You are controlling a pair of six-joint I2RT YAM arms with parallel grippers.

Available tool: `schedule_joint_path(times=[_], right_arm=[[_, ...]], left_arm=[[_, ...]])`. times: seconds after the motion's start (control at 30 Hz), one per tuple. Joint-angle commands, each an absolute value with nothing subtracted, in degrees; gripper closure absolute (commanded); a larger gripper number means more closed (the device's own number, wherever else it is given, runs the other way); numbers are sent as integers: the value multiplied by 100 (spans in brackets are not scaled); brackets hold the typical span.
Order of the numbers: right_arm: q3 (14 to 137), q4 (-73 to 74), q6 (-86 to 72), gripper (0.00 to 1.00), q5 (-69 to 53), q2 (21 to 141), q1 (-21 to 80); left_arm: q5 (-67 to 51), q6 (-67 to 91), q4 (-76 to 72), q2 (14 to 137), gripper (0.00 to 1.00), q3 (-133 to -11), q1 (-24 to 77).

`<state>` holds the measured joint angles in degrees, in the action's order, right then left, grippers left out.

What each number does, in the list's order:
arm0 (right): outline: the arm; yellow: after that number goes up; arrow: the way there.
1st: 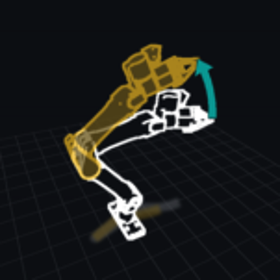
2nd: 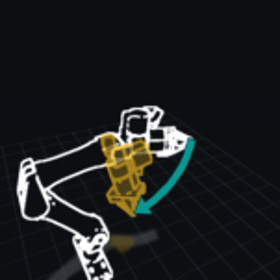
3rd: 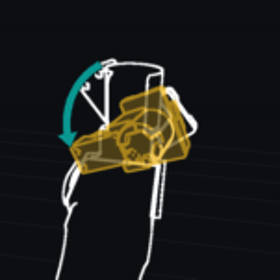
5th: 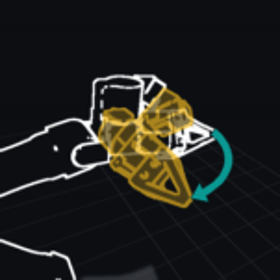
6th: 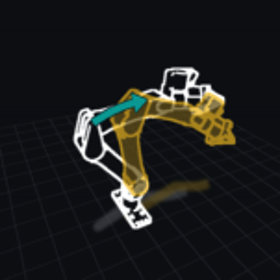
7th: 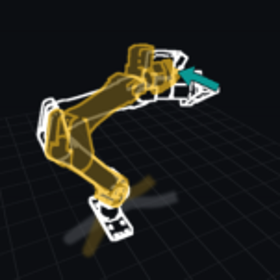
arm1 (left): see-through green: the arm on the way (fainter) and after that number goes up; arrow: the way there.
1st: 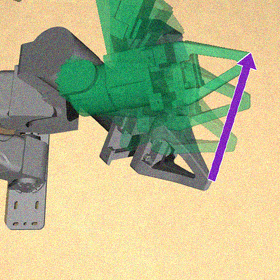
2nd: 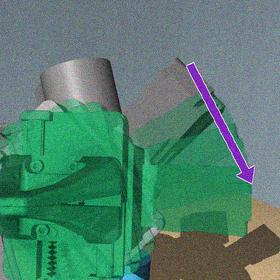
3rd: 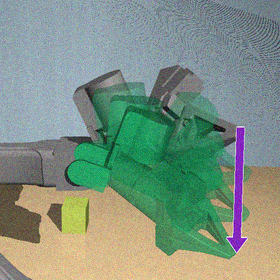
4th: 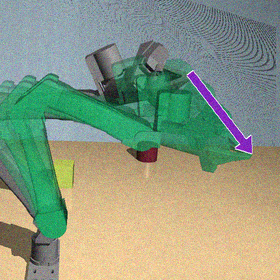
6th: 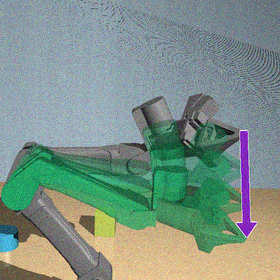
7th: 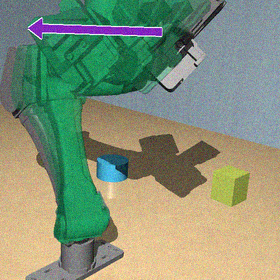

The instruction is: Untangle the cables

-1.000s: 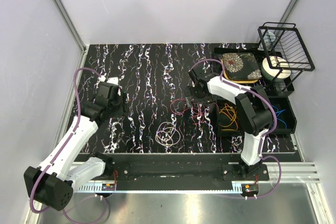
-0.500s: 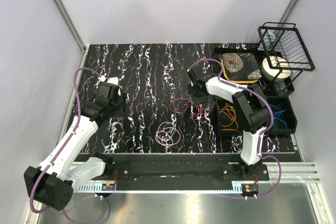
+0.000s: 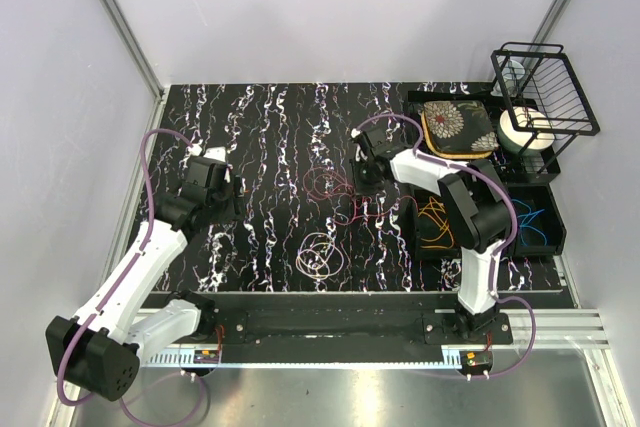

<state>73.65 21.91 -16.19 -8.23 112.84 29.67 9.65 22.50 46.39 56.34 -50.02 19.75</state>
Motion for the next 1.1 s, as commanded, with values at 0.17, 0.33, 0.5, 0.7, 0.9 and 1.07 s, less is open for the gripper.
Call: schedule_joint_path(times=[0.17,0.33,0.5,0.7,0.9,1.07], right_arm=[[8067,1837,-2610,100,-2249,10891,3313],[8937,1819,-2926,100,-2548,10547,3401],[9727,2003,-3050,100,-2610,10126,3428],[10230,2460,-2918,100,-2145,9484,3419],[10248,2908,-2690,100,-996,8536,3428],[10029,3427,-2427,100,235,7867,3419]], left_arm=[[1063,2215,4412,5590,36,-5045,1995],[1081,2215,4403,5555,36,-5045,1995],[1081,2224,4403,5511,35,-5036,1995],[1072,2215,4403,5493,36,-5045,1995],[1055,2224,4403,5467,35,-5045,1995],[1011,2224,4395,5475,35,-5036,2004]])
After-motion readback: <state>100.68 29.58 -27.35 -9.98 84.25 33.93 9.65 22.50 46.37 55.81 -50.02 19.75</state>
